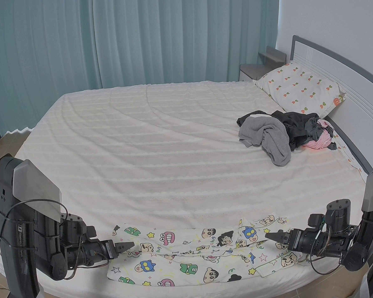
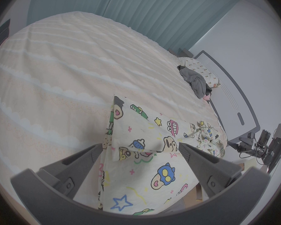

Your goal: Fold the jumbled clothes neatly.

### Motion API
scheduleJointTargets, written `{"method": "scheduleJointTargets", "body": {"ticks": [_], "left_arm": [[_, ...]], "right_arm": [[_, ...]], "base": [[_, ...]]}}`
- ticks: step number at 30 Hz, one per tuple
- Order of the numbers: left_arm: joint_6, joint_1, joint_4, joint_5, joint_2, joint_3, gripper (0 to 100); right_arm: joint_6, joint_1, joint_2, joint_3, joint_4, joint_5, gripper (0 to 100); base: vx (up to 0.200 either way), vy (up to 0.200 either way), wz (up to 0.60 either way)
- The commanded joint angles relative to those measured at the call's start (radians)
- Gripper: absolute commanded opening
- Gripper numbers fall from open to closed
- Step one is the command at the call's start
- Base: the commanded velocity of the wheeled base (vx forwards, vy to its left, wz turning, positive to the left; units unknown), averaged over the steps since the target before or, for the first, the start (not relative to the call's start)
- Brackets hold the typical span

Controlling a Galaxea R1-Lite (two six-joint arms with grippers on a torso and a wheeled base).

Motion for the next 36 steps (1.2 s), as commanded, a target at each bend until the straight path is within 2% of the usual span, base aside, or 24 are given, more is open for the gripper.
{"method": "scheduleJointTargets", "body": {"ticks": [1,23,27,36], "left_arm": [[-0.002,-0.01,0.0,0.005,0.016,-0.009,0],[0.004,0.039,-0.025,0.028,-0.014,0.015,0],[0.035,0.039,-0.025,0.028,0.006,0.034,0],[0.04,0.082,-0.025,0.031,0.005,-0.018,0]], "right_arm": [[0.0,0.001,0.003,0.016,-0.001,0.0,100],[0.0,-0.001,0.0,0.016,0.001,-0.001,100],[0.0,-0.001,0.001,0.016,0.001,-0.001,100],[0.0,-0.001,0.001,0.016,0.001,-0.001,100]], "base": [[0.0,0.0,0.0],[0.0,0.0,0.0],[0.0,0.0,0.0],[0.0,0.0,0.0]]}}
